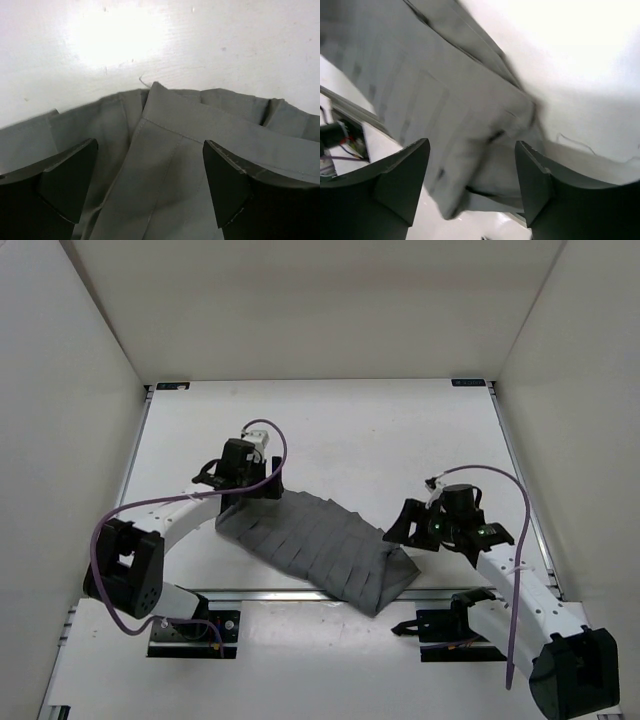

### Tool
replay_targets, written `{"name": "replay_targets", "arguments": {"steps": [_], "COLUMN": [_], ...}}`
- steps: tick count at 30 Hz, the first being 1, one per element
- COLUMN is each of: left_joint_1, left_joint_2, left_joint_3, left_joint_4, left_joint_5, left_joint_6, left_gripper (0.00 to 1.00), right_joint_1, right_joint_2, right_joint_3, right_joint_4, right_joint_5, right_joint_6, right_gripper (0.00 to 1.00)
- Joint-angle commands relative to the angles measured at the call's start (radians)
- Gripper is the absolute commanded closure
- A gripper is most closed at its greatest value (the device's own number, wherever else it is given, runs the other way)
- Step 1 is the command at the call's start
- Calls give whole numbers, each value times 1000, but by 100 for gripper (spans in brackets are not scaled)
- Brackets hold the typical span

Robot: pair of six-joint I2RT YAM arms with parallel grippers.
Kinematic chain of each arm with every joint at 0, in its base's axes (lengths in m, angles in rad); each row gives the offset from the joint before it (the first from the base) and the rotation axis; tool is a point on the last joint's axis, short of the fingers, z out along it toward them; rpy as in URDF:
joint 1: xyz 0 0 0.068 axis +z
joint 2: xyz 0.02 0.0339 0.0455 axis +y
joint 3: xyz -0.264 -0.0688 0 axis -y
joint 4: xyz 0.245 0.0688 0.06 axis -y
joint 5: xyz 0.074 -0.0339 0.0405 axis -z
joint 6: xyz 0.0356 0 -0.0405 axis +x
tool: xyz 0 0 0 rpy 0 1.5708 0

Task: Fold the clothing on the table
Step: Fold the skirt

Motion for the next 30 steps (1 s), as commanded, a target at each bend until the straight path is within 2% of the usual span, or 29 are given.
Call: {"name": "replay_targets", "arguments": {"steps": [1,2,4,5,6,7,8,9,10,11,13,17,22,25,30], "left_joint_1": [-3,2,8,11,17,16,10,-3,-31,-47,-78,-108,-96,-111,-112], "left_joint_2": [-31,-39,-79,-108,-114,-134,-140,-157,-168,-166,-166,-162,-125,-79,71], "left_joint_3": [118,130,172,178,175,178,174,164,128,118,41,-87,-171,-182,-112], "left_joint_4": [-28,-40,-60,-60,-60,-65,-63,-70,-71,-67,-53,-27,10,48,91], "left_joint_5": [-42,-48,-47,-35,-24,-4,8,20,12,14,51,123,137,133,120], "left_joint_6": [24,24,21,13,-1,-13,-21,-33,-45,-47,-86,-160,-194,-208,-223], "left_gripper": [1,1,3,9,24,33,57,76,90,98,100,100,100,100,100], "right_joint_1": [9,13,39,58,73,94,121,156,170,208,245,237,224,156,81], "right_joint_2": [1,0,6,7,16,20,32,52,66,82,130,207,366,472,624], "right_joint_3": [112,131,154,157,151,142,124,102,84,77,39,-1,39,109,258], "right_joint_4": [2,-5,-8,-6,9,33,44,82,109,132,152,199,196,190,204], "right_joint_5": [27,24,21,30,9,2,2,-17,-15,-1,7,-44,5,13,51], "right_joint_6": [-13,-16,-16,1,3,20,38,52,69,69,76,60,0,-42,-104], "right_gripper": [33,34,45,59,73,78,90,99,100,100,100,100,100,100,100]}}
